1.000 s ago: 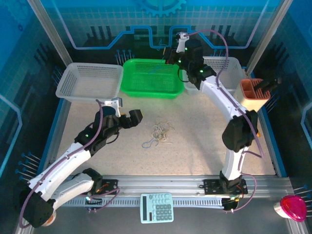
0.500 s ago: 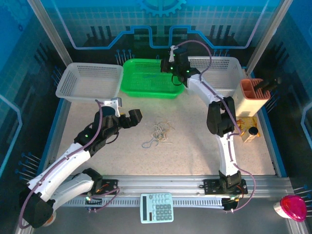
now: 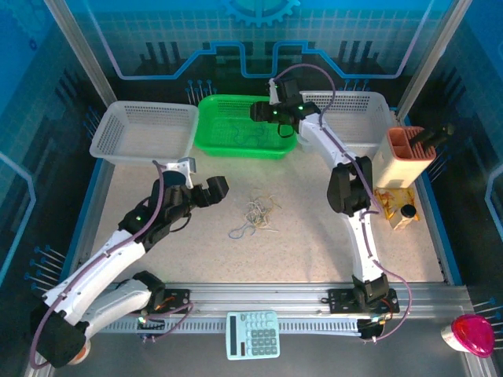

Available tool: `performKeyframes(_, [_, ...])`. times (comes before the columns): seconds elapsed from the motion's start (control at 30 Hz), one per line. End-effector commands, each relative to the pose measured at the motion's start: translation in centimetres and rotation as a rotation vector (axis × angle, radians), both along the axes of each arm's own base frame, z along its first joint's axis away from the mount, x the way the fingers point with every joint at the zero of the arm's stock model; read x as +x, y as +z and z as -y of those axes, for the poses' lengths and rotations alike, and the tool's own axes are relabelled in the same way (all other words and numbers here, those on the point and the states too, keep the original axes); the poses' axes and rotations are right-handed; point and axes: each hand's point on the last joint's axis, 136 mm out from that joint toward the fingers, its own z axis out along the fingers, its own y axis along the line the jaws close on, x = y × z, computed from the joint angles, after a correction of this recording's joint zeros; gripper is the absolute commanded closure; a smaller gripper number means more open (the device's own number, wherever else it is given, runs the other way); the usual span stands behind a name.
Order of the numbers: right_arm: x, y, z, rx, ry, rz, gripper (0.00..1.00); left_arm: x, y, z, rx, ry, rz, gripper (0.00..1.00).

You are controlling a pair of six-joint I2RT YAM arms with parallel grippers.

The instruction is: Untangle the cables

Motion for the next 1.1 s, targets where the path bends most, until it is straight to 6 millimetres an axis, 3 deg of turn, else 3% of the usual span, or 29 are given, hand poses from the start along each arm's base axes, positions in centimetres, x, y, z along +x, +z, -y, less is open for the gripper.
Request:
performKeyframes(0.0, [-2.9, 6.6, -0.5, 0.062, 0.050, 0.070, 0.33, -0.4, 1.8, 0.4, -0.032, -0.016, 0.011, 0.01])
performKeyframes(0.17, [-7.6, 10.1, -1.5, 0.098, 0.113, 0.110, 0.34, -0.7, 1.5, 0.7, -0.027, -0.041, -0.007, 0.01])
performKeyframes(0.33, [-13.0, 9.8, -0.9, 0.147, 0.127, 0.095, 0.35, -1.1, 0.9, 1.2, -0.014, -0.077, -0.037, 0.01])
performKeyframes(0.5, [-18.1, 5.6, 1.1, 0.162, 0.095, 0.017, 0.37, -1.3, 0.2, 2.0, 0.010, -0.134, -0.067, 0.01])
performKeyframes(0.73, [-23.0, -1.3, 4.9, 0.118, -0.017, -0.108, 0.39, -1.0, -1.2, 3.1, 0.024, -0.180, -0.116, 0.01])
performKeyframes(0.87, [-24.2, -5.0, 4.4, 0.184, -0.021, -0.204, 0.41, -0.6, -2.4, 3.5, 0.020, -0.180, -0.143, 0.01])
performKeyframes(1.03, [-23.9, -7.4, 2.8, 0.258, -0.013, -0.278, 0.47, -0.7, -3.6, 3.8, 0.035, -0.188, -0.177, 0.01])
performKeyframes(1.07, [-24.3, -8.9, 3.2, 0.246, -0.033, -0.311, 0.47, -0.8, -3.7, 3.8, 0.039, -0.188, -0.178, 0.01])
